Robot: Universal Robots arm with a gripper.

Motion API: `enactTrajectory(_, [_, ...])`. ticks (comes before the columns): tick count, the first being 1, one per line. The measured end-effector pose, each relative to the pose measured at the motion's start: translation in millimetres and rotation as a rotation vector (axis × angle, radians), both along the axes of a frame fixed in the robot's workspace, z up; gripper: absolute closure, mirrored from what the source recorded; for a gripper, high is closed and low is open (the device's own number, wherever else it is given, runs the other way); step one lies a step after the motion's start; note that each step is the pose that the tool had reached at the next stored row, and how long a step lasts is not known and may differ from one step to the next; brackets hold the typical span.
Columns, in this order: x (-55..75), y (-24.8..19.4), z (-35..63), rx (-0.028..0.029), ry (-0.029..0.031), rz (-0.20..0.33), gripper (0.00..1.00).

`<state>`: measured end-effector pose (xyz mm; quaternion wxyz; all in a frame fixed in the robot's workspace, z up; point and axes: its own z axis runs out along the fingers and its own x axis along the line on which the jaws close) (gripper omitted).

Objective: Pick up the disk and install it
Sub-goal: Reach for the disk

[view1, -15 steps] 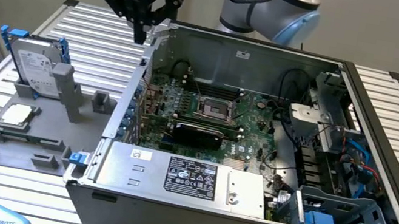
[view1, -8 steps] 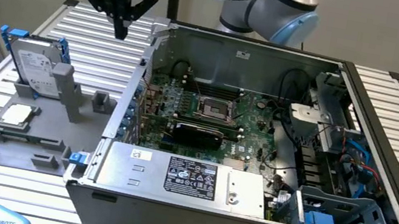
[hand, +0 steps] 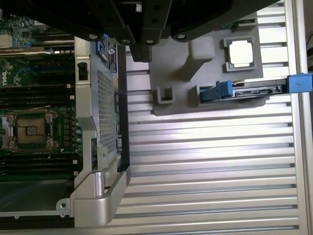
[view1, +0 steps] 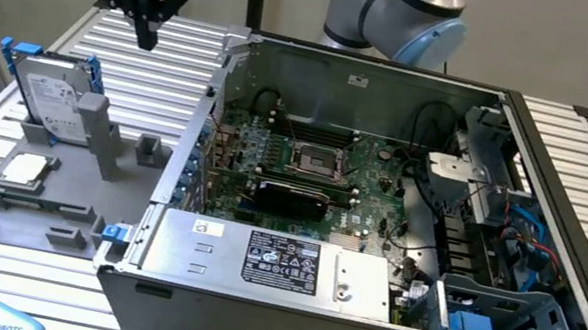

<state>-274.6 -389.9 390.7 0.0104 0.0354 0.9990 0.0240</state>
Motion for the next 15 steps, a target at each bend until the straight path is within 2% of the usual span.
enactTrajectory(15, [-68.0,11.5,-6.9,-0.0001,0.0001,0.0,0.89])
